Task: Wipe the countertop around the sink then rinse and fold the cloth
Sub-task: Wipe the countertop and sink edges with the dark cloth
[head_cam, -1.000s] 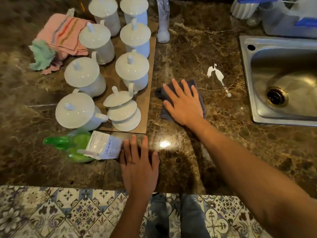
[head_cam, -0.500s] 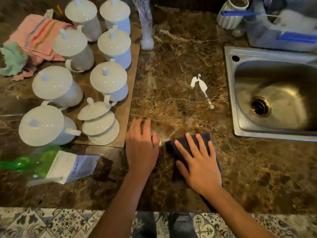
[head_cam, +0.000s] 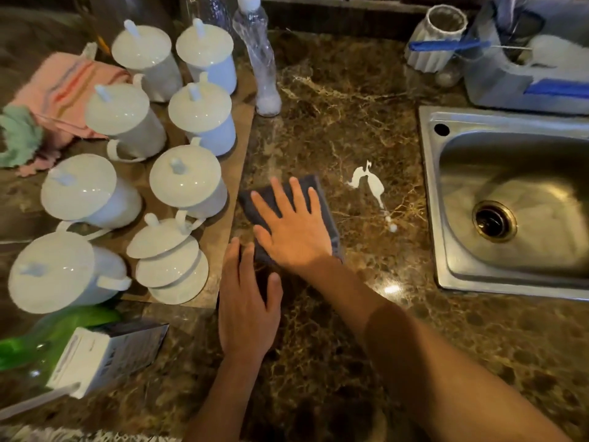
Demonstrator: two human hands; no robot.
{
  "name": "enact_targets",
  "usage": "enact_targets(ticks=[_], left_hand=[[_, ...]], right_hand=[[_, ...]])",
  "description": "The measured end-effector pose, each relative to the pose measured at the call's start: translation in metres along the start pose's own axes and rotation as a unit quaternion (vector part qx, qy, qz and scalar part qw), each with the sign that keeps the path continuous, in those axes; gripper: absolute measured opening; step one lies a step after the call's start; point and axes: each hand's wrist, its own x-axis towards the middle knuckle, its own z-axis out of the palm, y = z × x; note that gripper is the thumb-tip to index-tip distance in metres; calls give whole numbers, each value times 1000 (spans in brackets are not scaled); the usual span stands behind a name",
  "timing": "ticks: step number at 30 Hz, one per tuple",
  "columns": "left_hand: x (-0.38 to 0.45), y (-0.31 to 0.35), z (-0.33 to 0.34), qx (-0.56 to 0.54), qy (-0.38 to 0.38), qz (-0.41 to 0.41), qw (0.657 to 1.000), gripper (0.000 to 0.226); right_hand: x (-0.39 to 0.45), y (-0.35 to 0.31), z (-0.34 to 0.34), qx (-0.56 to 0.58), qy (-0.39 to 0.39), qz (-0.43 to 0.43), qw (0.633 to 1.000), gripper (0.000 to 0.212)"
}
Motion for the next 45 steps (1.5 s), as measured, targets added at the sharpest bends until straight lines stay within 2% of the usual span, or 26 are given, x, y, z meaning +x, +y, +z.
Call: enact_targets(ticks=[3,7,12,16,20,26,31,35,40,42,45], left_hand=[[0,-3,1,-32,2,-1,999,59],[9,8,7,-65,13,-41,997,55],[66,29,23,-16,15,19,1000,54],[119,48,38,62,15,6,998,55],[130,55,49,164,-15,19,986,60],[130,52,49,174,-14,19,984,62],[131,53,50,191,-22,22,981,60],[133,55,51,201,-34,17,979,62],[132,57,50,198,-38,12,979,60],[131,57,49,200,-38,11,979,60],[131,58,48,203,-37,12,978,59]], right_hand=[[-40,-16,10,-5,6,-125,992,61],[-51,-11,19,15,-28,-157,987,68],[18,23,1,-32,-30,-106,993,69],[70,62,-19,-8,14,-76,997,60],[113,111,-32,-14,34,0,999,59],[164,188,-57,16,10,34,999,57],[163,240,-65,19,10,90,996,57],[137,226,-57,10,29,109,994,60],[63,166,-33,10,19,62,998,62],[31,142,-27,3,28,28,999,62],[-8,120,-19,-6,-3,-63,998,62]])
